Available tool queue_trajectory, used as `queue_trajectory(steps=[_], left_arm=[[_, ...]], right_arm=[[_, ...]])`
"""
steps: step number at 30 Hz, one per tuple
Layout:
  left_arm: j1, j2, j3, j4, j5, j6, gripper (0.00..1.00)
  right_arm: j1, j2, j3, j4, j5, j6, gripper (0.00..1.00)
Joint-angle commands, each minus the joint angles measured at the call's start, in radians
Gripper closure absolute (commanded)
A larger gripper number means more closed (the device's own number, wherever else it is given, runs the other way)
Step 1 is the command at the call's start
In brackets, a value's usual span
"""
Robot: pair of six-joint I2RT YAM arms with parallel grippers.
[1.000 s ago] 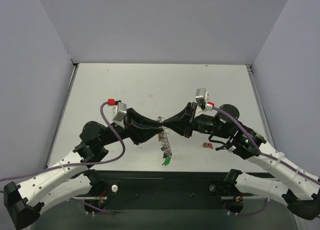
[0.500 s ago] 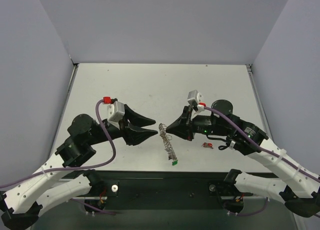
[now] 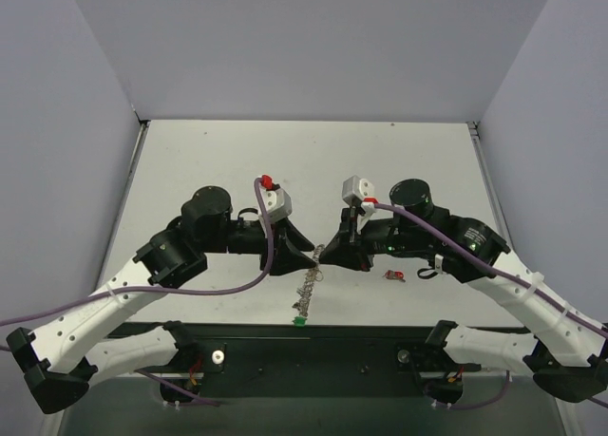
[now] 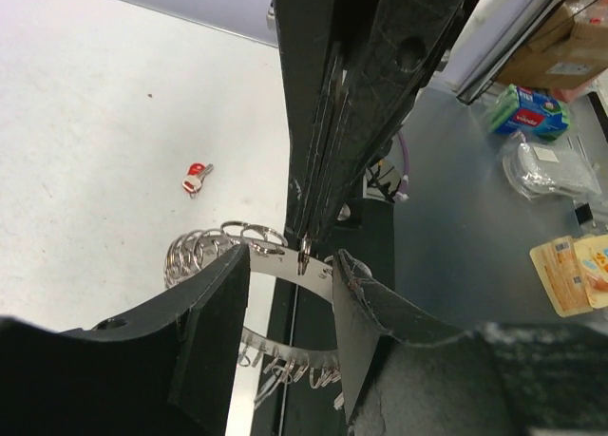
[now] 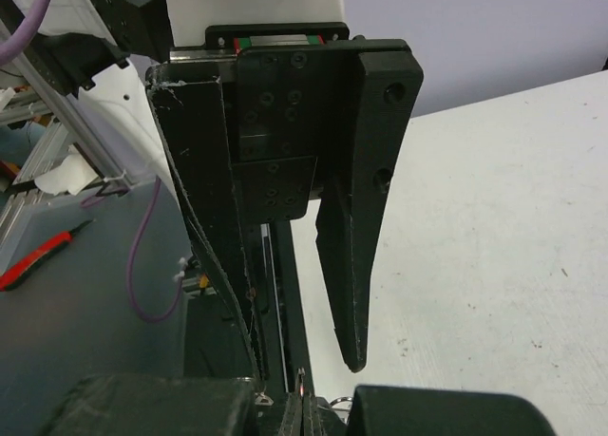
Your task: Put the keys on the keyring
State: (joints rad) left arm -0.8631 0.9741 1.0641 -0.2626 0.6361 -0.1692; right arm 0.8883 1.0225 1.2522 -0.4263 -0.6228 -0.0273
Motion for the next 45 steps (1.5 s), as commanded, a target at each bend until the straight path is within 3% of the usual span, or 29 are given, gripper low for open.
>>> queue_trajectory(steps=[1, 31, 37, 45], left_arm=[[-0.005, 0.003, 0.085, -0.053, 0.054, 0.042, 0.51], [-0.014, 0.072, 0.060, 0.040, 0.099, 0.007, 0.59], [-0.025, 0.086, 0.051, 0.060, 0.105, 0.000, 0.68], [-0.027, 0.087, 0.050, 0.053, 0.106, 0.010, 0.69]], right_arm=[[-0.011, 0.011, 0.079, -0.045, -0.057, -0.068, 1.00], [-0.022, 0.014, 0.095, -0.078, -0.064, -0.091, 1.00], [-0.020, 0.010, 0.092, -0.074, -0.058, -0.091, 1.00], [-0.026, -0.009, 0.078, -0.060, -0.051, -0.086, 1.00]])
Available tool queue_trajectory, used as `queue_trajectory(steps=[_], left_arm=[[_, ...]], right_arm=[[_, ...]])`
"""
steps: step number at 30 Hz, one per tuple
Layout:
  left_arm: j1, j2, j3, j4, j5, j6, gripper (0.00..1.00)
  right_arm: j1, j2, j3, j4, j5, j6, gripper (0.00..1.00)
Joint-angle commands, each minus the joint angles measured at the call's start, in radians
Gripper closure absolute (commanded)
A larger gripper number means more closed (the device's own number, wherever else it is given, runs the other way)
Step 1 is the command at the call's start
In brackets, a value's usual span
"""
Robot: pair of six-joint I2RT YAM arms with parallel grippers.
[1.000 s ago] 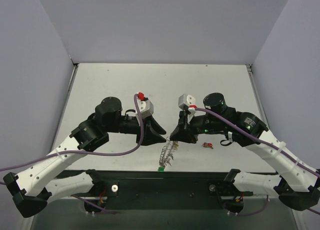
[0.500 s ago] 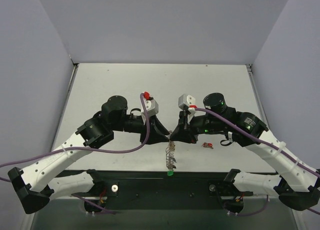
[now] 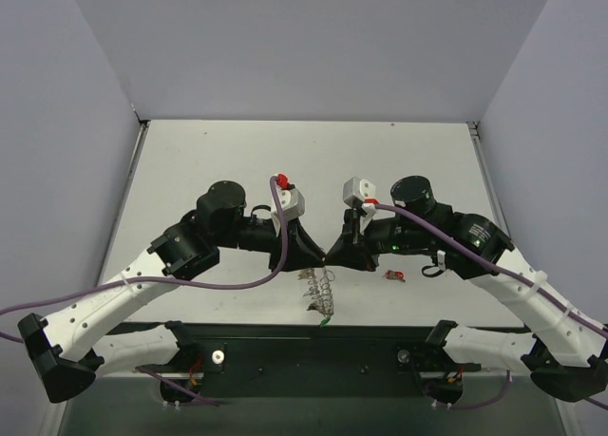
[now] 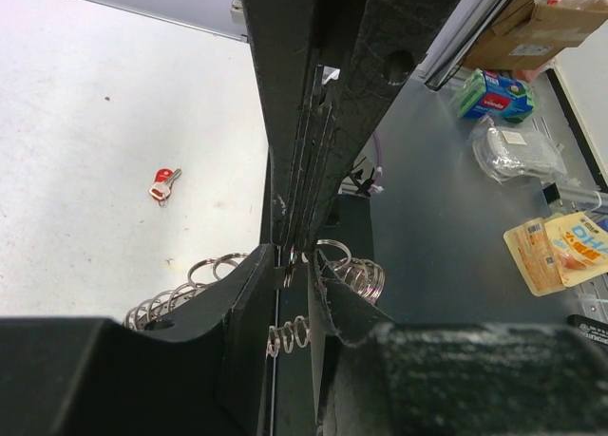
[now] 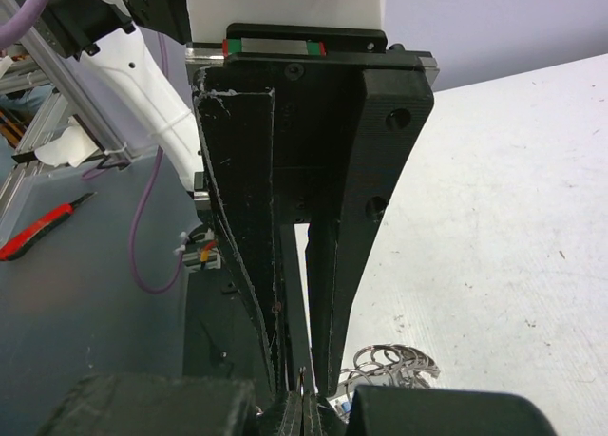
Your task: Put the keys on the keyring
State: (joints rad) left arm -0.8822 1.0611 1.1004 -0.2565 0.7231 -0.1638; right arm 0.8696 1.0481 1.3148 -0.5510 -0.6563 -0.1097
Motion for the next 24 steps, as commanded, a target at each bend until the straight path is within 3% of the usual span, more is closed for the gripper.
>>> queue_trajectory(steps=[1, 6, 16, 20, 22, 24], left_arm=[[-0.008, 0.002, 0.013, 0.045, 0.019, 0.009, 0.68], [-0.008, -0.006, 0.010, 0.036, 0.009, 0.012, 0.66], [-0.017, 0.022, 0.012, 0.083, 0.030, -0.006, 0.72], [-0.021, 0.033, 0.026, 0.056, 0.030, 0.009, 0.84], [-0.021, 0.031, 0.026, 0.049, 0.027, 0.012, 1.00], [-0.023, 0.027, 0.024, 0.049, 0.013, 0.010, 1.00]], right_arm=[[-0.011, -0.034, 0.015, 0.063, -0.017, -0.002, 1.00], [-0.011, -0.039, 0.009, 0.071, -0.023, 0.001, 1.00], [-0.011, -0.048, -0.003, 0.088, -0.020, 0.008, 1.00], [-0.017, -0.054, -0.003, 0.091, -0.017, 0.008, 1.00], [-0.018, -0.056, -0.003, 0.092, -0.019, 0.010, 1.00], [-0.020, -0.056, -0.006, 0.097, -0.022, 0.011, 1.00]])
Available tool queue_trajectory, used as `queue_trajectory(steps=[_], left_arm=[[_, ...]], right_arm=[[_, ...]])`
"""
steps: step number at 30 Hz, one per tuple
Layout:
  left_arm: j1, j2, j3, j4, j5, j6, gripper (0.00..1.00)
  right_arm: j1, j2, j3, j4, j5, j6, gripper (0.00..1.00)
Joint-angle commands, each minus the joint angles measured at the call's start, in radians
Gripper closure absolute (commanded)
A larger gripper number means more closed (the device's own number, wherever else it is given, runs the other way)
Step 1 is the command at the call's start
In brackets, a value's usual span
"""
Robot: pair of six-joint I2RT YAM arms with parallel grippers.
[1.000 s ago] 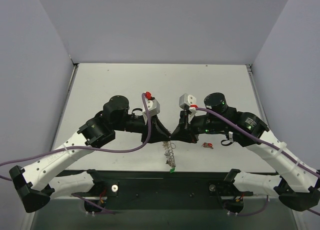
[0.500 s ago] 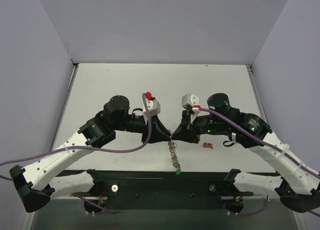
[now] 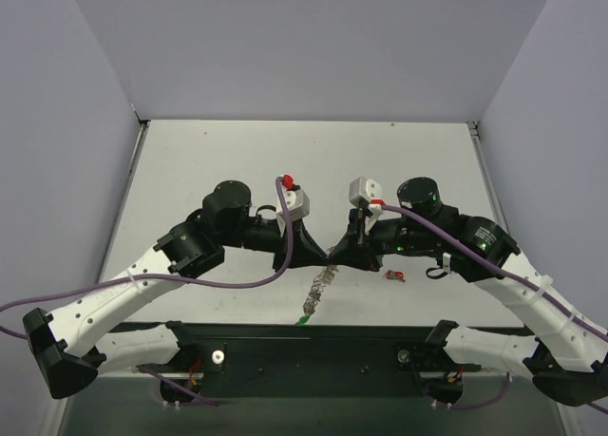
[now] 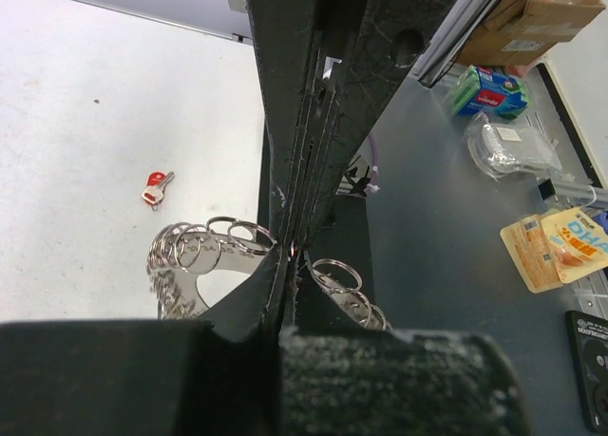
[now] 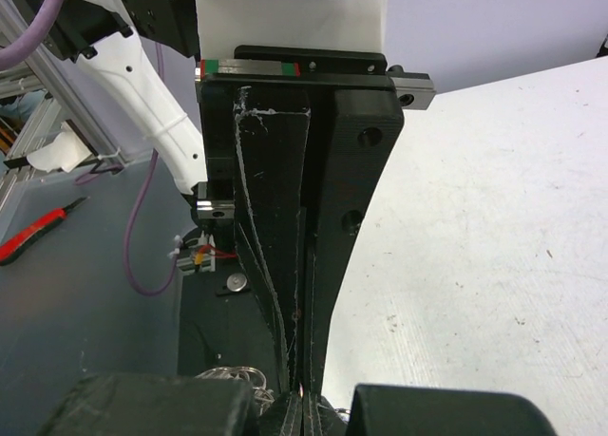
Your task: Put the keys on the keyring
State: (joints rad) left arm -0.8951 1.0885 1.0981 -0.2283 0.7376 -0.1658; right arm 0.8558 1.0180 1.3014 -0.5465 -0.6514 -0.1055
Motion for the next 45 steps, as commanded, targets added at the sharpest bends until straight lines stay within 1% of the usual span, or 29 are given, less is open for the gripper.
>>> queue_trajectory(steps=[1, 4, 6, 7, 8, 9, 10, 11, 13, 14, 15, 16, 17, 20, 25, 28, 36, 45], left_arm=[[-0.008, -0.002, 0.026, 0.029, -0.001, 0.011, 1.00], [-0.010, -0.012, 0.017, 0.038, -0.017, 0.011, 1.00], [-0.013, -0.021, -0.001, 0.055, -0.040, 0.008, 1.00], [-0.015, -0.035, -0.009, 0.072, -0.052, 0.006, 1.00], [-0.015, -0.042, -0.018, 0.084, -0.076, 0.008, 1.00], [-0.015, -0.053, -0.030, 0.096, -0.092, 0.006, 1.00], [-0.016, -0.074, -0.056, 0.124, -0.110, 0.005, 1.00], [-0.016, -0.088, -0.070, 0.141, -0.141, 0.005, 1.00], [-0.015, -0.130, -0.119, 0.196, -0.184, 0.002, 1.00], [-0.016, -0.143, -0.135, 0.213, -0.193, 0.000, 1.00], [-0.016, -0.157, -0.154, 0.248, -0.202, -0.001, 1.00], [-0.015, -0.186, -0.184, 0.292, -0.211, -0.001, 1.00], [-0.016, -0.197, -0.201, 0.314, -0.213, -0.003, 1.00], [-0.015, -0.239, -0.251, 0.391, -0.198, -0.005, 1.00], [-0.016, -0.315, -0.359, 0.584, -0.135, 0.020, 1.00], [-0.018, -0.360, -0.425, 0.653, -0.145, 0.055, 1.00], [-0.021, -0.441, -0.503, 0.655, -0.184, 0.233, 1.00], [-0.027, -0.461, -0.492, 0.578, -0.198, 0.324, 1.00]], right_arm=[[-0.008, -0.025, 0.006, 0.097, -0.027, 0.010, 1.00], [-0.008, -0.029, -0.004, 0.109, -0.027, 0.015, 1.00], [-0.009, -0.038, -0.016, 0.120, 0.004, 0.023, 0.99], [-0.008, -0.054, -0.022, 0.138, 0.022, 0.024, 0.94], [-0.012, -0.068, -0.034, 0.154, 0.045, 0.035, 0.87], [-0.014, -0.085, -0.060, 0.174, 0.099, 0.052, 0.70], [-0.020, -0.120, -0.077, 0.215, 0.120, 0.061, 0.61], [-0.037, -0.140, -0.091, 0.235, 0.139, 0.070, 0.45], [-0.058, -0.191, -0.137, 0.301, 0.188, 0.105, 0.31], [-0.078, -0.206, -0.149, 0.319, 0.196, 0.122, 0.20], [-0.112, -0.217, -0.165, 0.353, 0.196, 0.145, 0.16], [-0.132, -0.234, -0.184, 0.364, 0.197, 0.168, 0.14], [-0.144, -0.243, -0.197, 0.376, 0.199, 0.184, 0.09], [-0.172, -0.251, -0.226, 0.402, 0.202, 0.205, 0.05], [-0.179, -0.245, -0.246, 0.411, 0.190, 0.210, 0.04], [-0.184, -0.248, -0.260, 0.418, 0.188, 0.211, 0.04], [-0.201, -0.242, -0.281, 0.419, 0.176, 0.216, 0.04], [-0.212, -0.243, -0.309, 0.421, 0.171, 0.219, 0.03]])
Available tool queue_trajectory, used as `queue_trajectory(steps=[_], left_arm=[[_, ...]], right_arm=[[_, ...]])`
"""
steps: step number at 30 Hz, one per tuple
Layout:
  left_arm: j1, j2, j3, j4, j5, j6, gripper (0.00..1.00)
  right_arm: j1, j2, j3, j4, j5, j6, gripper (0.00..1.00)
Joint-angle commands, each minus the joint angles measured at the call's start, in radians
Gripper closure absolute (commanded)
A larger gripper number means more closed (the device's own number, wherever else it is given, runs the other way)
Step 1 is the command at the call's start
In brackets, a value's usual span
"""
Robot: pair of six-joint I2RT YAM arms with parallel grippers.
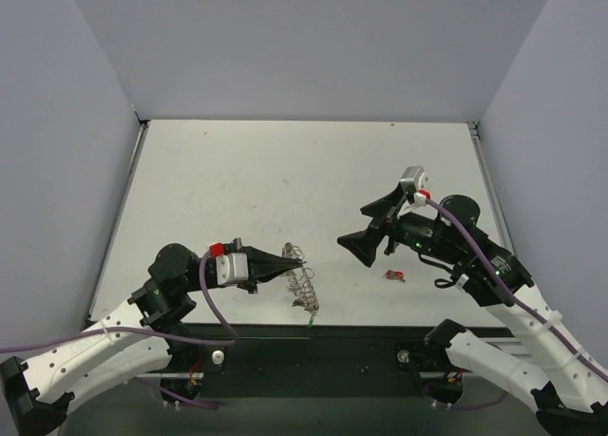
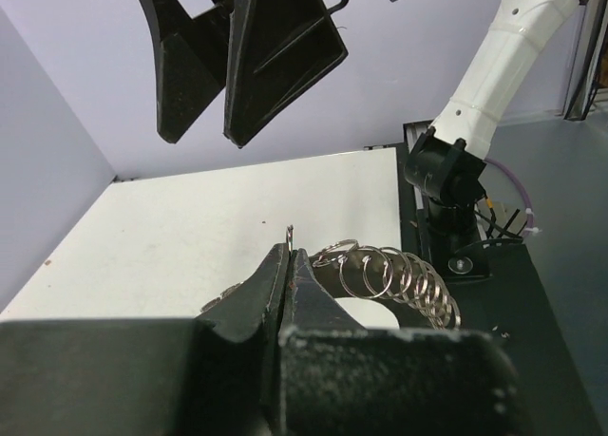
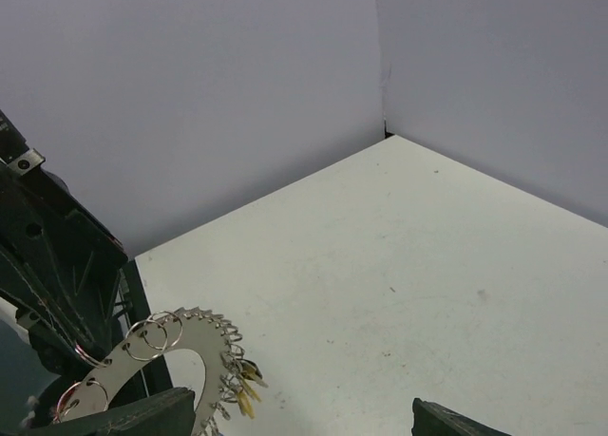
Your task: Put the keys on the keyring
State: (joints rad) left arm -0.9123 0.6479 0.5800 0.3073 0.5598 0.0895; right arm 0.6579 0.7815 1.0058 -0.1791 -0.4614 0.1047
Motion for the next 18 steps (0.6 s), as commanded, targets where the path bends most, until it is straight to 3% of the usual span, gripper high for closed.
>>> queue_trajectory(steps=[1, 11, 18], left_arm=[[-0.010, -0.022, 0.026, 0.039, -0.026, 0.072, 1.00], [-0.043, -0.024, 0.070, -0.100, -0.132, 0.176, 1.00], [-0.127, -0.014, 0.107, -0.207, -0.384, 0.256, 1.00]], right_arm=[[-0.014, -0.010, -0.019, 0.053, -0.017, 0.009, 0.03], [-0.030, -0.022, -0.062, 0.053, -0.003, 0.023, 0.02], [-0.044, -0.050, -0.142, 0.050, 0.053, 0.070, 0.02]])
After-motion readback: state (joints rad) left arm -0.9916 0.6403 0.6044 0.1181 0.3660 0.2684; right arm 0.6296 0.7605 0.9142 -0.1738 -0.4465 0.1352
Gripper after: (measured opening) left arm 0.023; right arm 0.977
